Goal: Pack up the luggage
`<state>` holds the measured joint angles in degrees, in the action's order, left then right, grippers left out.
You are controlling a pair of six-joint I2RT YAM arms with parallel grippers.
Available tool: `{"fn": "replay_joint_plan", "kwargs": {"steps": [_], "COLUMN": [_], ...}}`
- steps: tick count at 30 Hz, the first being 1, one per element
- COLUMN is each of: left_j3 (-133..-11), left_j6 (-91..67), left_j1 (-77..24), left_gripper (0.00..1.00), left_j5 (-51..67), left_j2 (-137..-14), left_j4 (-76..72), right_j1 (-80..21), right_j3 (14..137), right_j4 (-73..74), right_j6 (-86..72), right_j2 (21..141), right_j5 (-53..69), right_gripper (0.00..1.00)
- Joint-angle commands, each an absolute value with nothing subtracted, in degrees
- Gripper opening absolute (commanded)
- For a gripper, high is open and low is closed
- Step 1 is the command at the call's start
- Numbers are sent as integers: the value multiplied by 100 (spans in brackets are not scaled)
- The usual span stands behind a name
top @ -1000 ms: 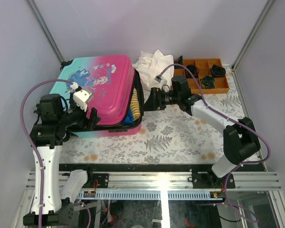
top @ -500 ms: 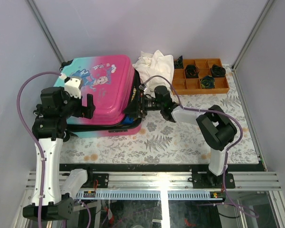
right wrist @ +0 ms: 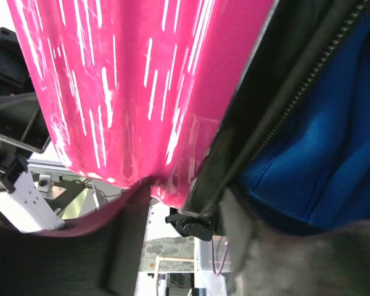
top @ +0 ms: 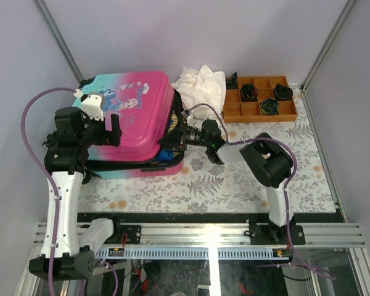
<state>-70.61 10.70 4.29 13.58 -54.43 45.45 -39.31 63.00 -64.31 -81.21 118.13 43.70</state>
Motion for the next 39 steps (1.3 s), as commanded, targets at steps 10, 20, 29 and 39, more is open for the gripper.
{"fn": "replay_joint_plan", "kwargs": {"steps": [10, 20, 29, 39], "left_j3": [-7442, -7782, -7922, -8680], "left_j6": [819, 995, 1064, 977], "left_j1": [516, 525, 865, 1847], "left_gripper": [97, 97, 100, 100], "left_j5": [1148, 793, 665, 1064], "left_j2": [-5837, -6048, -6580, -7727], "left_j4": [4022, 4143, 4246, 4513], "right_j1": [-3184, -2363, -2308, -2290], "right_j3": [5686, 4780, 4539, 4684], "right_j4": [-7541, -7370, -6052, -3706], "right_j6": [-9042, -9118, -7704, -5944], "right_j2": [10934, 10361, 10577, 9971], "right_j5": [4227, 4894, 5236, 4940], "right_gripper": [0, 0, 7, 0]}}
